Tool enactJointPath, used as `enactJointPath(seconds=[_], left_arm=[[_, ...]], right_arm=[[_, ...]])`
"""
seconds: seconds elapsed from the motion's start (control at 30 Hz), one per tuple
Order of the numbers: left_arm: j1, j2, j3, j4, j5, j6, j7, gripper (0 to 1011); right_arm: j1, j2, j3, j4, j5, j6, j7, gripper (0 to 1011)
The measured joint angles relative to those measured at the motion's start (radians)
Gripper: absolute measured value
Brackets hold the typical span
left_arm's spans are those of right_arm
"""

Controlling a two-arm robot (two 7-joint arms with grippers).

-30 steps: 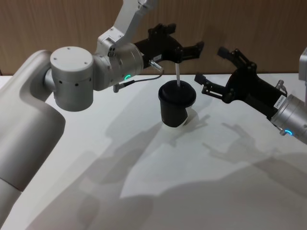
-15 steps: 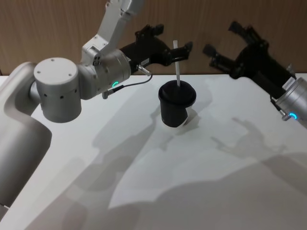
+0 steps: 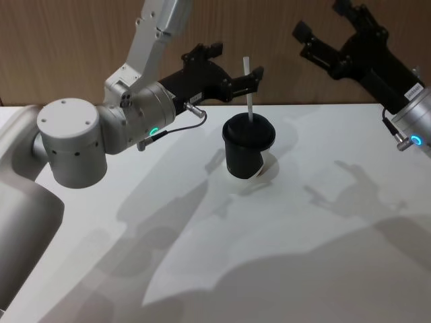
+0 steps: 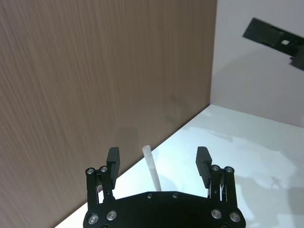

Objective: Pick up the straw with one hand, pass it to the other hand, and insert it into the cup.

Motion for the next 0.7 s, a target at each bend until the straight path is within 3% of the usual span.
enactJointPath(seconds=[0.7], left_arm=[[0.058,0.021,-0.018,-0.072,-0.035,-0.065,-0.014,1003]], right_arm=[[0.003,0.018,-0.052,-0.023,0.021,0.132,-0.049,1001]])
